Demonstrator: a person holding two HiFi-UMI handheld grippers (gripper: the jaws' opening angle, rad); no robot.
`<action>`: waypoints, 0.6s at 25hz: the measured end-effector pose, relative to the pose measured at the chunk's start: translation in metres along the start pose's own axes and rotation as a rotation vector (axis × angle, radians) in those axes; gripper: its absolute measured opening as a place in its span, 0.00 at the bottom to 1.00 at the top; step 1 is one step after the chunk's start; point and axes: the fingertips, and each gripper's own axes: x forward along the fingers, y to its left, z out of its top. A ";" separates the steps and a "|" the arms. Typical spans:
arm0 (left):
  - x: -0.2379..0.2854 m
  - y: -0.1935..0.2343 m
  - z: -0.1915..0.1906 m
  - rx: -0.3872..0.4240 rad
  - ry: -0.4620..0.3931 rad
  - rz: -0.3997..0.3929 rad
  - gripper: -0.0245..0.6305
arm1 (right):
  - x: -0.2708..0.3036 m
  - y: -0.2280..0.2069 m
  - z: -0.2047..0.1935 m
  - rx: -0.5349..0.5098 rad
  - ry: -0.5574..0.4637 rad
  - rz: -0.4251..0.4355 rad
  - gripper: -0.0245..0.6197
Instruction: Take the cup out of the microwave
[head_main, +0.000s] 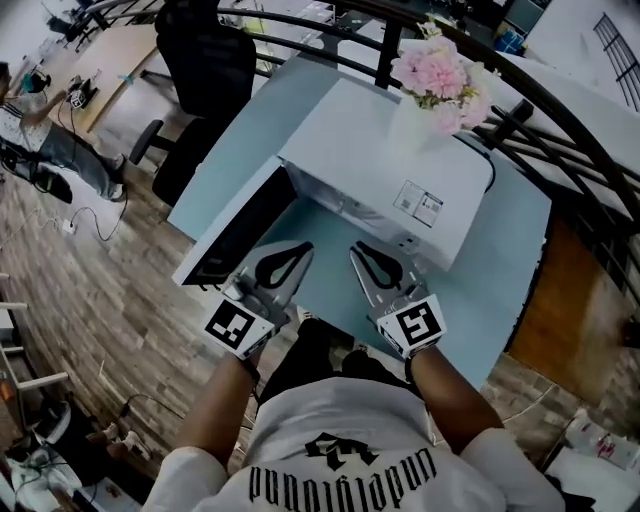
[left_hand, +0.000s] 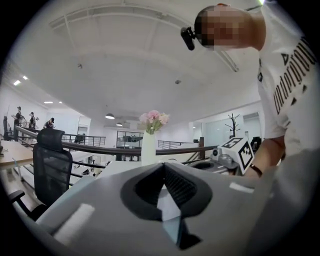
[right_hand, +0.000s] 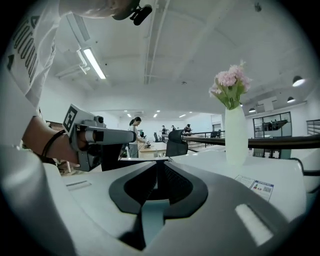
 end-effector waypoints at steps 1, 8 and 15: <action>0.004 0.007 -0.005 0.018 -0.004 -0.008 0.11 | 0.005 -0.003 -0.006 0.007 0.005 -0.007 0.09; 0.028 0.041 -0.044 0.024 -0.012 -0.071 0.11 | 0.040 -0.018 -0.052 0.046 0.047 -0.051 0.13; 0.048 0.072 -0.086 -0.044 0.028 -0.065 0.11 | 0.067 -0.039 -0.091 0.072 0.043 -0.086 0.16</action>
